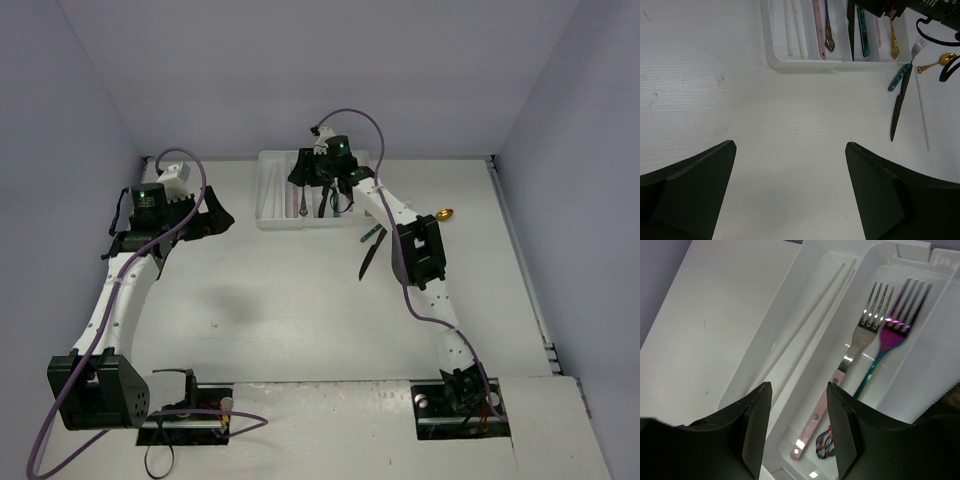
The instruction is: Sort the eating utensils into containers
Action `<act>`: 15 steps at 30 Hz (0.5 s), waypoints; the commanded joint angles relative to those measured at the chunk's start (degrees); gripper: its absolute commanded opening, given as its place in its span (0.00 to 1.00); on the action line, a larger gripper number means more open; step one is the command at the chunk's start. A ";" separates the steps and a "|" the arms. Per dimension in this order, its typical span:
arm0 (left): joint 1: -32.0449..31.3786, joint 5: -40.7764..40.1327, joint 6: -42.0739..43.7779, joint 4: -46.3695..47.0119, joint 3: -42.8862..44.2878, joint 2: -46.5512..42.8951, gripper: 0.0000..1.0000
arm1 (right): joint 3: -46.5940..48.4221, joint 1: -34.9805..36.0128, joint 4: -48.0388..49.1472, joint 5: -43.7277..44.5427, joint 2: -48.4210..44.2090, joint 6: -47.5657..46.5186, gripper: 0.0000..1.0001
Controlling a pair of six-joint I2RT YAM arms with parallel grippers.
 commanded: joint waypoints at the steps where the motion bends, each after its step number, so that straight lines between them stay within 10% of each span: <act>1: 0.59 1.14 -0.73 2.60 1.98 -0.54 0.91 | 1.24 -0.97 4.59 -1.02 -10.36 0.67 0.43; 8: 0.59 0.42 0.26 2.47 1.96 -1.40 0.91 | -10.89 -9.53 3.50 -0.20 -26.70 -0.11 0.30; 15: 0.54 -0.12 0.94 3.40 -0.33 -2.09 0.91 | -25.73 -21.40 -10.71 9.86 -38.65 -13.38 0.39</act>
